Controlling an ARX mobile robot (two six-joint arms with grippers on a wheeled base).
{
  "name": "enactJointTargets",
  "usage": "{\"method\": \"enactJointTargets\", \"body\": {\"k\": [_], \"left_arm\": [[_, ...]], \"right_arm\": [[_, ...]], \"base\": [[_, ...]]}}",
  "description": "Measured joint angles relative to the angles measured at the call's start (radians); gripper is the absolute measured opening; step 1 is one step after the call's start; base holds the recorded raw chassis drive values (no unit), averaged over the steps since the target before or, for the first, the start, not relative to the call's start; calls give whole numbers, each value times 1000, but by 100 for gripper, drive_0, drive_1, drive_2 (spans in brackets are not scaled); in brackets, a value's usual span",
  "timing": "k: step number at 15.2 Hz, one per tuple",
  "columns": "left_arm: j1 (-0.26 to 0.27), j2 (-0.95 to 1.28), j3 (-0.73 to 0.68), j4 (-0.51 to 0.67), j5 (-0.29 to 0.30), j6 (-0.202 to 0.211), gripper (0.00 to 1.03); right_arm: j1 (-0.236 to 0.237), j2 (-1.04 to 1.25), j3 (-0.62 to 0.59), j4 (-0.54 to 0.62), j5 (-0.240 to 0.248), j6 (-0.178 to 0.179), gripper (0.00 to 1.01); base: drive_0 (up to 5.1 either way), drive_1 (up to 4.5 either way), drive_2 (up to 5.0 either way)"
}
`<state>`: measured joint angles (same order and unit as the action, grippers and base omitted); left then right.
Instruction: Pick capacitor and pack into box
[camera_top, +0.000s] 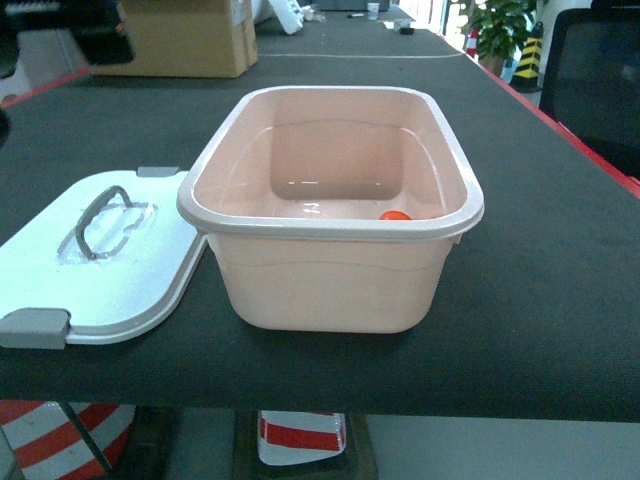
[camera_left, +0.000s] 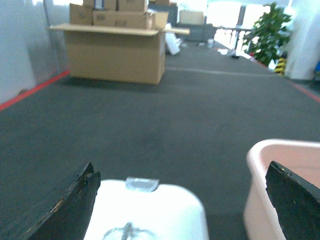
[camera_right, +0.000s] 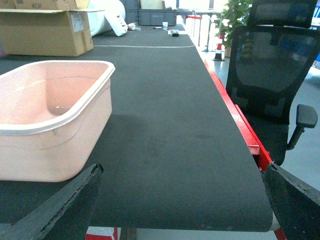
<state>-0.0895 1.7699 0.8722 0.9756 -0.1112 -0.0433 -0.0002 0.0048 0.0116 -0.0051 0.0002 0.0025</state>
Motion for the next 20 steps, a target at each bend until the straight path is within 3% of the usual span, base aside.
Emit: {"method": "enactJointTargets", "body": {"k": [1,3,8,11,14,18,19,20], "left_arm": [[57,45,-1,-24,25,-1,98],[121,188,51,-48,35,-1,98],[136,474,311,-204,60,6,98],[146,565,385,-255,69,33,98],[146,575,418,-282,74,56,57],[146,579,418,-301,77,71,12],[146,579,418,-311,76,71,2],[146,578,418,-310,60,70,2]], "right_arm": [[0,0,0,0,0,0,98],[0,0,0,0,0,0,98],[0,0,0,0,0,0,98],[0,0,0,0,0,0,98],[0,0,0,0,0,0,98],[0,0,0,0,0,0,98],[0,0,0,0,0,0,98],[0,0,0,0,0,0,98]], "base": [[0,0,0],[0,0,0],[0,0,0],[0,0,0],[0,0,0],[0,0,0],[0,0,0],[0,0,0]]}}
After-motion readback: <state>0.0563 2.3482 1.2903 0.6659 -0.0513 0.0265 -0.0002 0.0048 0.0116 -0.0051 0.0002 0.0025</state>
